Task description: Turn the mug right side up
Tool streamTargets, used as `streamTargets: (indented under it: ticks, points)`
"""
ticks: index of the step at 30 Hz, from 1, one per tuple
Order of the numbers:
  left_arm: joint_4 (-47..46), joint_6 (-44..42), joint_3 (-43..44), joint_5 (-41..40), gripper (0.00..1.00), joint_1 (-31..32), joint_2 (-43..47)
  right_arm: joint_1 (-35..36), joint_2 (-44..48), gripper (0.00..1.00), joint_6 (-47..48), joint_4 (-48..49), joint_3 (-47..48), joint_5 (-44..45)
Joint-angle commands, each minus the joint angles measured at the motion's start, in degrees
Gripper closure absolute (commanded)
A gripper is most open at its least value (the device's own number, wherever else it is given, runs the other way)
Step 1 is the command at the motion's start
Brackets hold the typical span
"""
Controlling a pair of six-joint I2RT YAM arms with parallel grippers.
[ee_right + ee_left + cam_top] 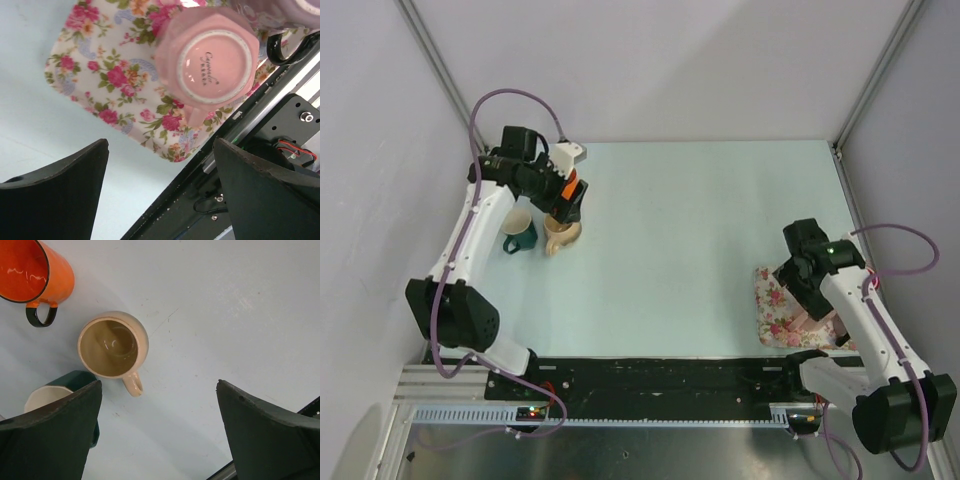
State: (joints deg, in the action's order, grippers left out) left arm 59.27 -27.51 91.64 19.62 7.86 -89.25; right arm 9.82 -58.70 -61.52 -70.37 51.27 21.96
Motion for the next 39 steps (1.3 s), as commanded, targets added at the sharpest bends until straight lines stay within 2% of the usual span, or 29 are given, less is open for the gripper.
streamTargets:
  ticks: [1,6,12,14,17,19,27,35,37,39]
  points:
    - [-0.2,-1.2,0.7,2.5,0.00,-0.3,3.5,1.5,-1.5,0.08,-2.8,-7.4,6.1,4.6]
    - [-0.2,-1.8,0.2,4.4,0.00,-1.2,4.2,-3.8,-0.1,0.10,-4.1,-5.3,0.7,2.9]
    - [-0.3,-2.0,-0.1,6.6,0.00,-2.6,4.5,-5.0,1.9,0.19,-2.0,-0.7,-4.3,4.5]
    - [-0.2,-2.0,-0.1,7.2,0.00,-2.8,4.5,-5.2,2.3,0.23,-1.6,1.3,-6.3,4.4]
    - [-0.2,-1.9,-0.1,7.6,0.00,-2.9,4.5,-5.4,3.2,0.36,-1.3,4.8,-9.1,4.7]
    - [-0.3,-1.9,-0.1,7.7,0.00,-3.0,4.6,-5.3,3.5,0.40,-1.1,6.6,-10.3,5.4]
    - [-0.1,-1.2,0.6,8.1,0.00,-3.2,4.8,-5.3,2.5,0.41,1.4,12.3,-13.1,7.2]
    - [0.3,-1.5,0.6,7.8,0.00,-3.5,5.4,-5.4,-0.9,0.50,2.7,16.6,-15.8,5.8]
    - [0.5,-1.2,0.9,7.9,0.00,-3.7,5.4,-5.4,-1.6,0.58,3.1,17.0,-16.0,6.2]
    - [0.9,-1.2,1.5,7.9,0.00,-3.8,5.2,-5.3,-1.6,0.72,4.2,18.0,-16.2,5.8]
